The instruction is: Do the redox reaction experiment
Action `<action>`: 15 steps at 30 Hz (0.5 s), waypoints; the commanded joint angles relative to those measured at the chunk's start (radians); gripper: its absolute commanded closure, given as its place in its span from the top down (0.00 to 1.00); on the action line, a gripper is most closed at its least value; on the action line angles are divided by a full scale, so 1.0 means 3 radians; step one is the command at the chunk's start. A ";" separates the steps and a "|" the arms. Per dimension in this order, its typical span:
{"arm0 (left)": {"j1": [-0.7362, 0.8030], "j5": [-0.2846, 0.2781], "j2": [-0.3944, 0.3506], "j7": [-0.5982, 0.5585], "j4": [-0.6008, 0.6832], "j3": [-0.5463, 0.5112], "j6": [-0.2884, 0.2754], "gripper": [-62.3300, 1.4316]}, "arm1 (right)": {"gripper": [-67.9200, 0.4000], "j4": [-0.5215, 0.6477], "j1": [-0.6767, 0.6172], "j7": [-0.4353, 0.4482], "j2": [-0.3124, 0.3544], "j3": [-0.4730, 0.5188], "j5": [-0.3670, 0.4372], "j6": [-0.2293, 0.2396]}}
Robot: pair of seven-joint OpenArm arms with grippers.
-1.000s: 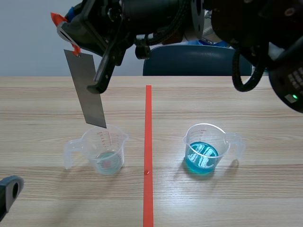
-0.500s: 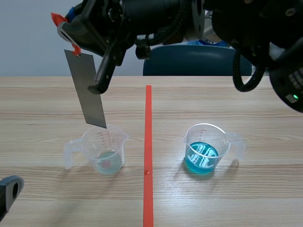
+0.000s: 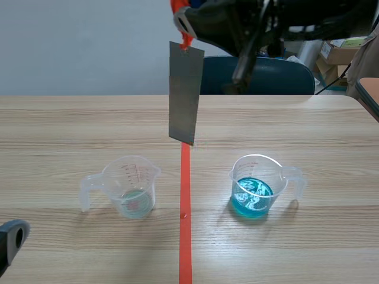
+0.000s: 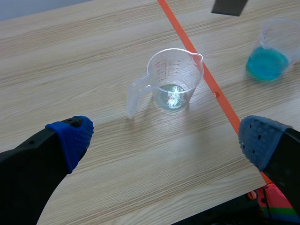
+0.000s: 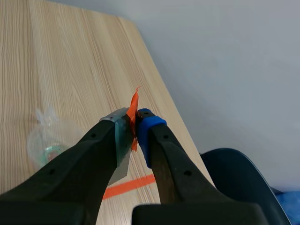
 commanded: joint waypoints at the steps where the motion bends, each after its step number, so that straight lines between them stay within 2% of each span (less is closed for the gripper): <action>1: -0.0009 -0.0018 0.0009 -0.0057 0.0051 0.0008 -0.0009 1.00 | 0.02 0.0037 -0.0037 0.0142 0.0163 0.0113 0.0037 0.0000; 8: -0.0009 -0.0017 0.0009 -0.0056 0.0051 0.0008 -0.0009 1.00 | 0.02 0.0037 -0.0458 0.0581 0.0800 0.0518 0.0099 0.0036; 15: -0.0009 -0.0008 0.0009 -0.0055 0.0051 0.0008 -0.0009 1.00 | 0.02 0.0037 -0.0862 0.0815 0.1228 0.0738 0.0095 0.0033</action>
